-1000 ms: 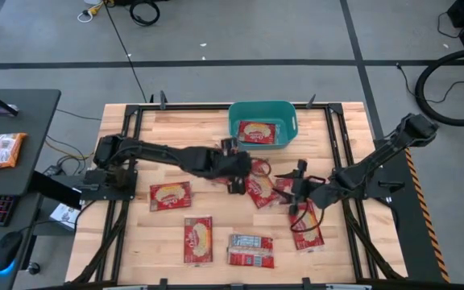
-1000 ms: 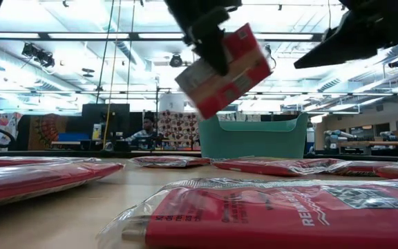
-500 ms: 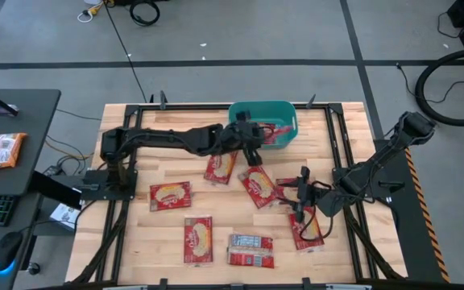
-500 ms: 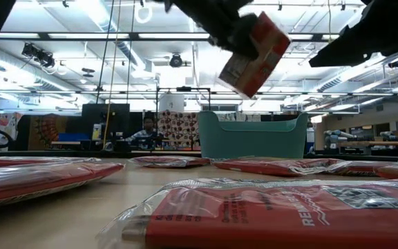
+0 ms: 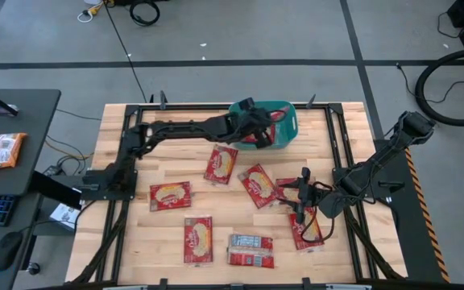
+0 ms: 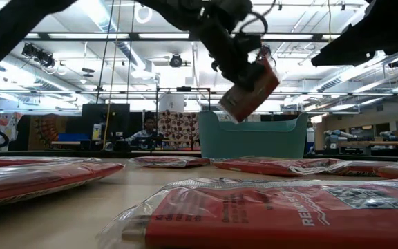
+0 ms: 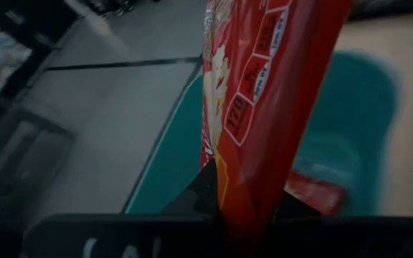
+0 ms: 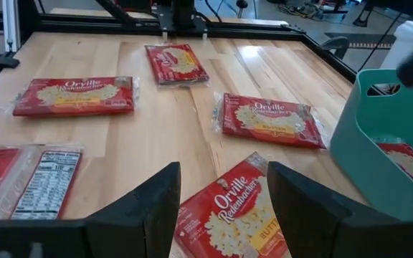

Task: Sort popcorn bags into baskets
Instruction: Put the red popcorn bag into the blue bin

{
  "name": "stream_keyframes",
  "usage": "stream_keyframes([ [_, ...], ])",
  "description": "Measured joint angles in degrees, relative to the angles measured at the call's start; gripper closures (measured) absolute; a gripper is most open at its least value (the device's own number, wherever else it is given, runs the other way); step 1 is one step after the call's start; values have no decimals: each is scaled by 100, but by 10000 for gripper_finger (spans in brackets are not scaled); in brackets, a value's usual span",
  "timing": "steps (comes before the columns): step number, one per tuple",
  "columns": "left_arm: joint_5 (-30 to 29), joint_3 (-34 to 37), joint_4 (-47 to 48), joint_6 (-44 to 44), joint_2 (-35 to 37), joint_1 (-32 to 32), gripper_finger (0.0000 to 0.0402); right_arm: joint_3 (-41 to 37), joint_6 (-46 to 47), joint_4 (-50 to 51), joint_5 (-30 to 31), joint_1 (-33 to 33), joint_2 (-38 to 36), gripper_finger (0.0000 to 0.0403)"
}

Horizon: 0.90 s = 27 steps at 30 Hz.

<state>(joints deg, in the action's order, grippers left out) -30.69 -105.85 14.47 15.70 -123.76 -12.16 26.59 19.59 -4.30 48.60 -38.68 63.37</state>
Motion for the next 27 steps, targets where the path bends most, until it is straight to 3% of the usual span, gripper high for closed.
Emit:
stream_keyframes([
  [10, -811, -53, 387, -483, -507, -162, 353, 0, 4, 5, -4, -9, 0, 188],
  [16, -788, -84, 430, -494, -496, -112, 273, 2, 5, -10, -7, -22, 0, 188],
  [18, -581, -192, 559, -516, -496, -71, 238, 2, 0, -17, -9, -22, 0, 188],
  [22, 371, -546, 1015, -569, -492, 54, 187, 2, 0, 13, -21, -28, 0, 188],
  [27, 1131, -1550, 2329, -812, -481, 285, 172, 2, -33, 20, -20, -31, 0, 188],
])
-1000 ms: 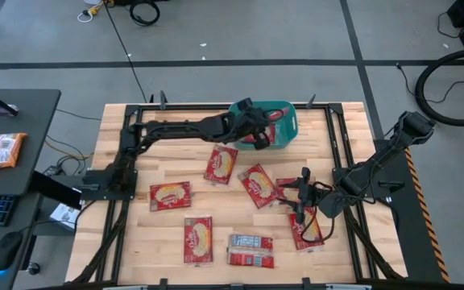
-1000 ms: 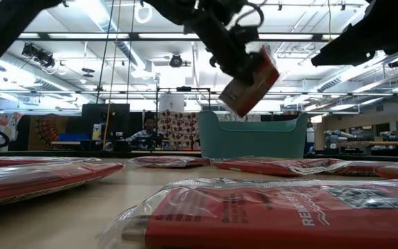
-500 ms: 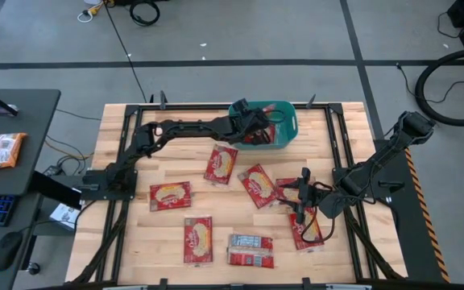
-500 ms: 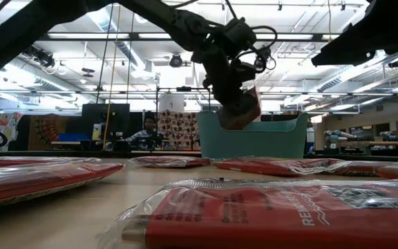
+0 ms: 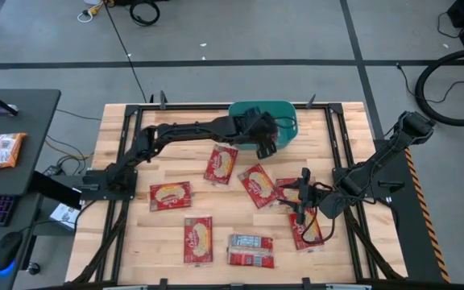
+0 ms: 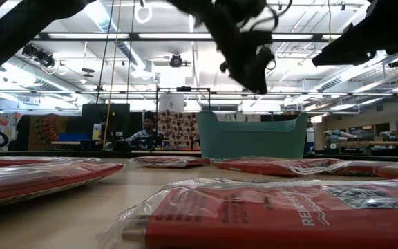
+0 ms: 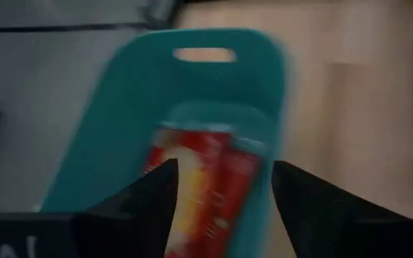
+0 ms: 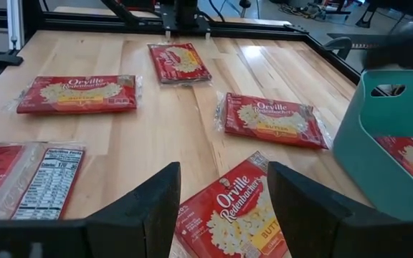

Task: Sort popcorn bags into baskets
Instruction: Put the red popcorn bag into the blue bin

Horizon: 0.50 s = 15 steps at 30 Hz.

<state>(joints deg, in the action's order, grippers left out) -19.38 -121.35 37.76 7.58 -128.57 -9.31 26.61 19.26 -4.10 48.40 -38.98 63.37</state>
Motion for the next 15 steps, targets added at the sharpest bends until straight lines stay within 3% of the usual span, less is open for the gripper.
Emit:
stream_keyframes([
  [5, 807, -761, 1744, -403, 7, 306, 180, 0, -150, -13, 2, 2, 0, 188],
  [10, 638, -749, 3352, -725, 7, 728, 198, 0, -481, -48, 7, 29, 0, 188],
  [15, 383, -386, 4330, -1024, 2, 1196, 213, 2, -872, -169, 28, 172, 0, 188],
])
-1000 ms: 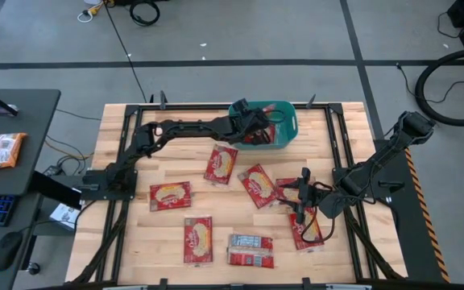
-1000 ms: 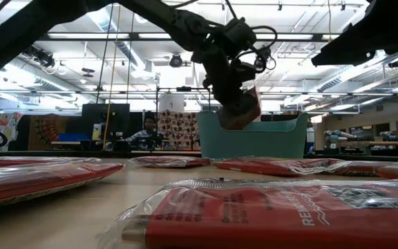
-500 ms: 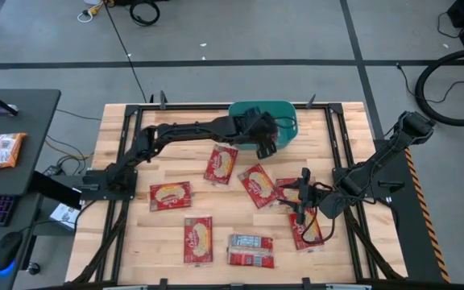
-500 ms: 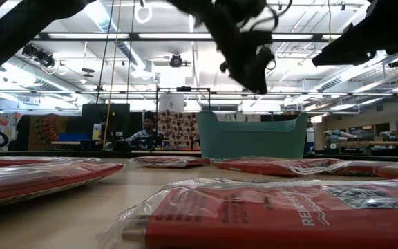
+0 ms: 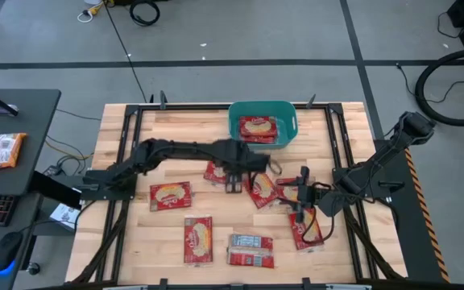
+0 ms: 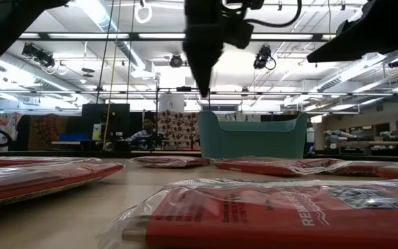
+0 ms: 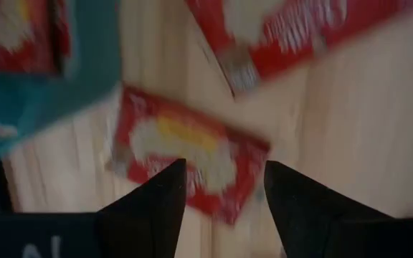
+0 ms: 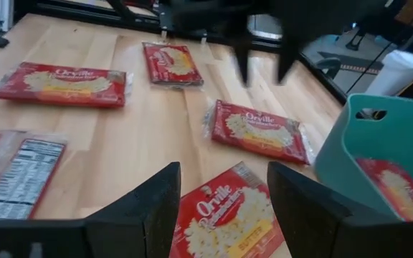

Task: Sort popcorn bags into baskets
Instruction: Put the red popcorn bag into the blue bin

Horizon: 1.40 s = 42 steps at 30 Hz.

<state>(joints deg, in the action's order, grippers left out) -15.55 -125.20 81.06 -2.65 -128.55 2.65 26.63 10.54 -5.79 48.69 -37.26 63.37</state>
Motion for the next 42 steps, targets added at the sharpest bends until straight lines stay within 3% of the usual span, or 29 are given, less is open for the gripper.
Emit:
stream_keyframes([
  [9, -793, 1028, 192, -277, -4, 838, 219, 0, -730, -457, -80, 325, 0, 188],
  [17, -395, 1904, 245, -691, 87, 1134, 219, 0, -917, -555, -374, 518, 0, 188],
  [25, -362, 3332, -140, -1834, 1200, 1453, 219, 0, -913, -607, -507, 523, 0, 188],
  [33, 203, 4724, -309, -3616, 2114, 2104, 219, 0, -913, -621, -529, 521, 0, 188],
  [42, 1216, 6012, -373, -4914, 2267, 2893, 182, 0, -926, -742, -529, 523, 0, 188],
])
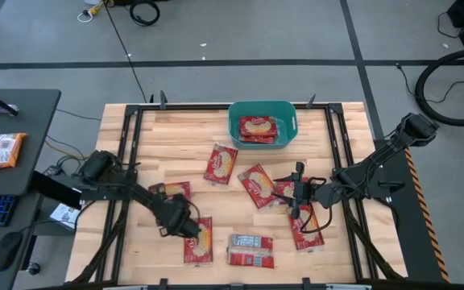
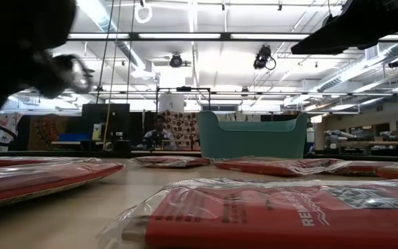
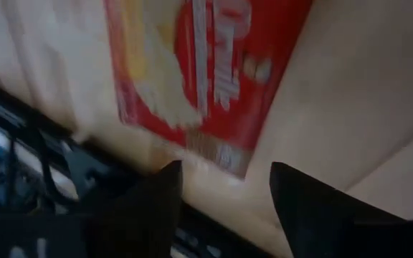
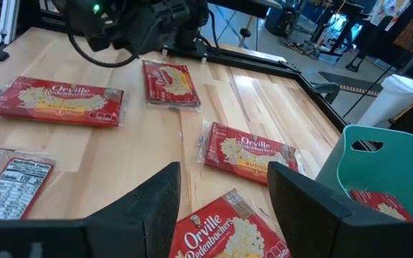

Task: Sort popcorn bags into baskets
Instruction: Put the red popcorn bag into the blue bin

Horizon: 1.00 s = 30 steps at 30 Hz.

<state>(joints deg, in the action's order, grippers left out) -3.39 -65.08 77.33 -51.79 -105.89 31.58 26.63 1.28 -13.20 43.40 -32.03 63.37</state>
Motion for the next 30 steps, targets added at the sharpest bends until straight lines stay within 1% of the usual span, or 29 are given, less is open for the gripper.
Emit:
stream_keyframes([
  [3, 49, 239, -209, -54, 5, 222, 164, 0, -8, -25, 0, -2, 0, 188],
  [6, -209, 488, -377, -107, 210, 605, 160, 0, 6, -19, -2, -2, 0, 188],
  [12, -306, 1148, -982, -1096, 1088, 1468, 174, 0, -5, -10, -6, 8, 0, 188],
  [15, -565, 1315, -1060, -1505, 1294, 1832, 180, 0, -29, -19, -13, 45, 7, 188],
  [18, -935, 1387, -1190, -1633, 1303, 2106, 181, 0, -25, -21, -35, 79, 7, 188],
  [24, -1073, 1561, -1283, -1749, 1268, 2331, 182, 0, -2, -35, -151, 105, 9, 188],
  [27, -1081, 1730, -1512, -1805, 1226, 2308, 182, 0, 0, -45, -151, 105, 9, 188],
  [30, -1079, 1861, -1531, -1803, 1108, 2244, 182, 0, 0, -47, -153, 105, 9, 188],
])
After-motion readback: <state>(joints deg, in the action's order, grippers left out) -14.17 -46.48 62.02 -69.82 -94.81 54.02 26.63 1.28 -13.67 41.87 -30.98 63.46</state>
